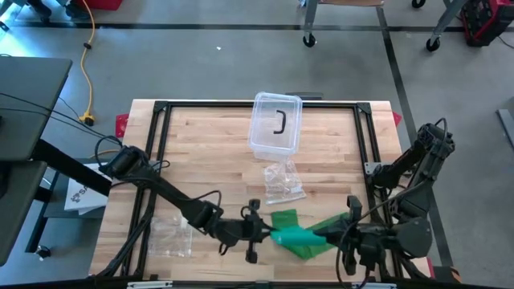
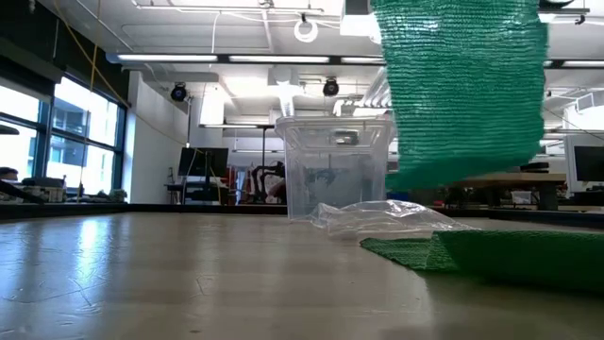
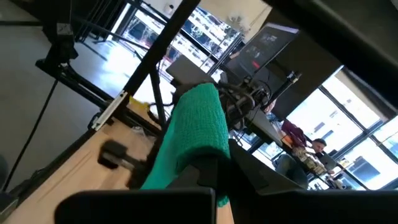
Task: Roll bandage
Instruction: Roll the blue bandage
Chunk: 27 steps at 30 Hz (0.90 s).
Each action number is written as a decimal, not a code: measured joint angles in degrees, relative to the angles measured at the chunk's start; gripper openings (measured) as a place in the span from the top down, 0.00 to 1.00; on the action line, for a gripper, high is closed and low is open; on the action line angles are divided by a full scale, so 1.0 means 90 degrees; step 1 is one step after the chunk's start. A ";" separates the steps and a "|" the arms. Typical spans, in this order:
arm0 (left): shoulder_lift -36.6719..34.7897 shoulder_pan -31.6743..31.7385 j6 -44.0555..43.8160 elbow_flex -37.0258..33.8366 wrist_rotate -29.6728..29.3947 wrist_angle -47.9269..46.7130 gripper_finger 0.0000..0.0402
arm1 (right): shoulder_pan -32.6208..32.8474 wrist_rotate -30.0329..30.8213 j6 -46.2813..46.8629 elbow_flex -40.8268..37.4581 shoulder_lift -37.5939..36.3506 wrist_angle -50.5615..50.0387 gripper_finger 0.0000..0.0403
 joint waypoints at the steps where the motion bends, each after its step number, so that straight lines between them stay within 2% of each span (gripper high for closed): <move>1: 0.0000 0.0045 0.0039 -0.0032 -0.0179 0.0026 1.00 | 0.0000 -0.0092 0.0041 0.0000 0.0000 0.0015 0.99; 5: 0.0000 0.0230 0.0197 -0.0096 -0.1016 0.0074 1.00 | -0.0005 -0.0892 0.0215 0.0000 0.0016 0.0015 0.99; 7: -0.0002 0.0317 0.0186 -0.0093 -0.0972 0.0124 1.00 | 0.0000 -0.1025 0.0215 0.0000 0.0029 0.0011 0.99; 9: -0.0002 0.0358 0.0184 -0.0093 -0.0356 0.0201 1.00 | 0.0005 -0.0971 0.0233 0.0000 0.0033 0.0014 0.99; 12: -0.0002 0.0388 0.0144 -0.0093 0.1003 0.0311 1.00 | 0.0005 -0.0666 0.0233 0.0000 0.0041 0.0016 0.99; 14: -0.0002 0.0360 -0.0055 -0.0093 0.1495 0.0313 0.97 | -0.0007 -0.0430 0.0223 0.0000 0.0041 0.0019 0.99; 18: -0.0002 0.0272 -0.0360 -0.0093 0.1945 0.0221 0.88 | -0.0060 -0.0296 0.0215 0.0000 0.0041 0.0018 0.99; 27: -0.0002 0.0241 -0.0783 -0.0091 0.2158 -0.0246 0.58 | -0.0061 -0.0277 0.0221 0.0000 0.0041 -0.0012 0.99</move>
